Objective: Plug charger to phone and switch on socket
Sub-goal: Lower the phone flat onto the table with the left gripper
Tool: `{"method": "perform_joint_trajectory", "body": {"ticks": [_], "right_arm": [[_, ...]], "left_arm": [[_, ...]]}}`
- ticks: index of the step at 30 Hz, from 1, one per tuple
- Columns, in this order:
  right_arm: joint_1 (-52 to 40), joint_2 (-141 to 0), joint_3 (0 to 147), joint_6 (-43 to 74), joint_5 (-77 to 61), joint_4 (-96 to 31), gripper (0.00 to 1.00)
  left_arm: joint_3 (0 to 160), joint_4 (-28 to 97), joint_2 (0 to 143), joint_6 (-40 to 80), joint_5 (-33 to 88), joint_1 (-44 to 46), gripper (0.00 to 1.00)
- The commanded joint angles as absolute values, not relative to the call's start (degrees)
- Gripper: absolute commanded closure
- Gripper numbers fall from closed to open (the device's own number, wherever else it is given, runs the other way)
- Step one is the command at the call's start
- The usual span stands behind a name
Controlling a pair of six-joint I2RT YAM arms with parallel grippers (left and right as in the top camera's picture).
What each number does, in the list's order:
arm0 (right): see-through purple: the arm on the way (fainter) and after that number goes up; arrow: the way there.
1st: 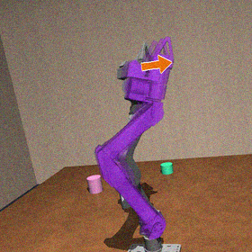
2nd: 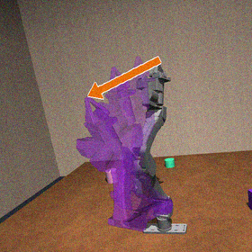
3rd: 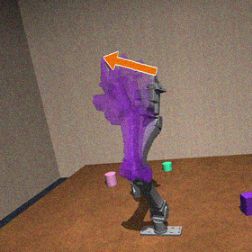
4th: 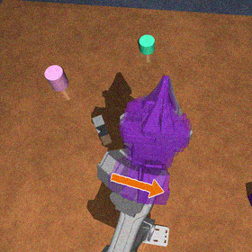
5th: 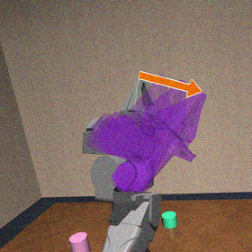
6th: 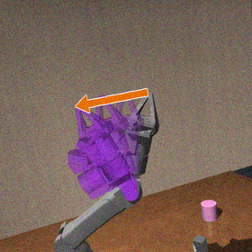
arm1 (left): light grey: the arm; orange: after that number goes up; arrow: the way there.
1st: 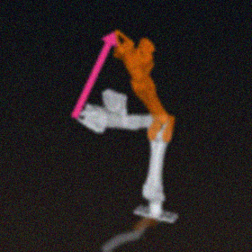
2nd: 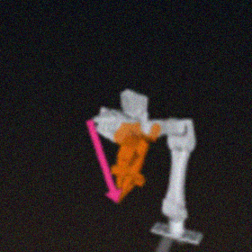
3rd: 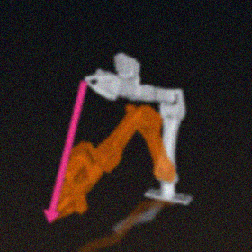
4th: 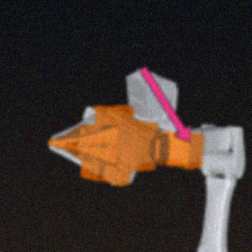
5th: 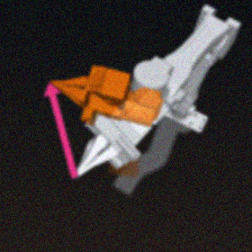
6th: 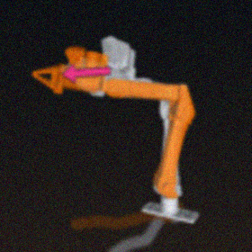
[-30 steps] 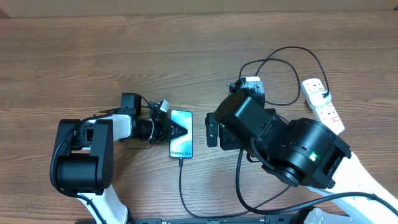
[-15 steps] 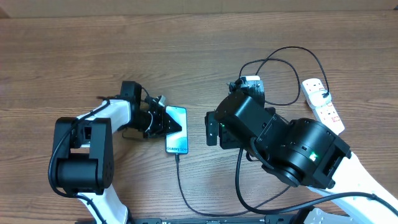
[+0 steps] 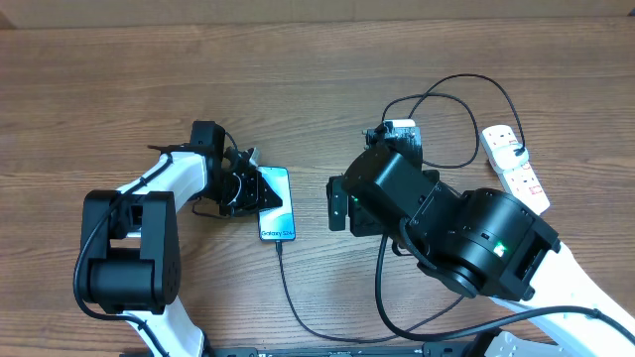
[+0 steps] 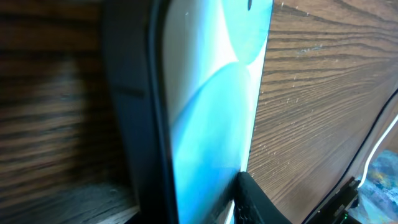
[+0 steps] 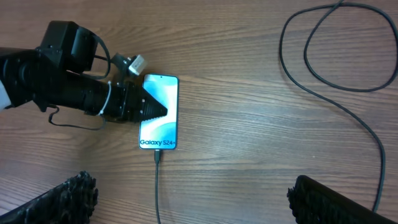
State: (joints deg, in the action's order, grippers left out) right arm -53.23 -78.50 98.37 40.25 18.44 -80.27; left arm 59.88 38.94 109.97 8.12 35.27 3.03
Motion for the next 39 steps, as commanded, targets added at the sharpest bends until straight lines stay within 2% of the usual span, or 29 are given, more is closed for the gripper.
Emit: {"method": "perform_joint_trajectory", "body": {"ticks": [1,7,17,24,39], "right_arm": [[-52.9,-78.5,99.3,40.2,19.5,-79.5,0.00],[-52.9,-78.5,99.3,40.5,19.5,-78.5,0.00],[-52.9,-78.5,99.4,40.7,19.4,-75.8,0.00],[-52.9,-78.6,99.3,40.7,19.4,-73.3,0.00],[-52.9,-78.7,99.3,40.7,19.5,-73.2,0.00]], "left_arm": [[58.5,39.0,113.1,7.4,19.2,3.0,0.74],[59.1,39.0,113.1,-3.7,30.3,3.1,0.74],[59.1,44.4,113.1,-14.0,31.1,3.2,0.71],[59.5,42.2,113.1,-13.8,31.2,3.2,0.71],[62.0,40.7,113.1,1.6,27.3,3.2,0.65]]}}
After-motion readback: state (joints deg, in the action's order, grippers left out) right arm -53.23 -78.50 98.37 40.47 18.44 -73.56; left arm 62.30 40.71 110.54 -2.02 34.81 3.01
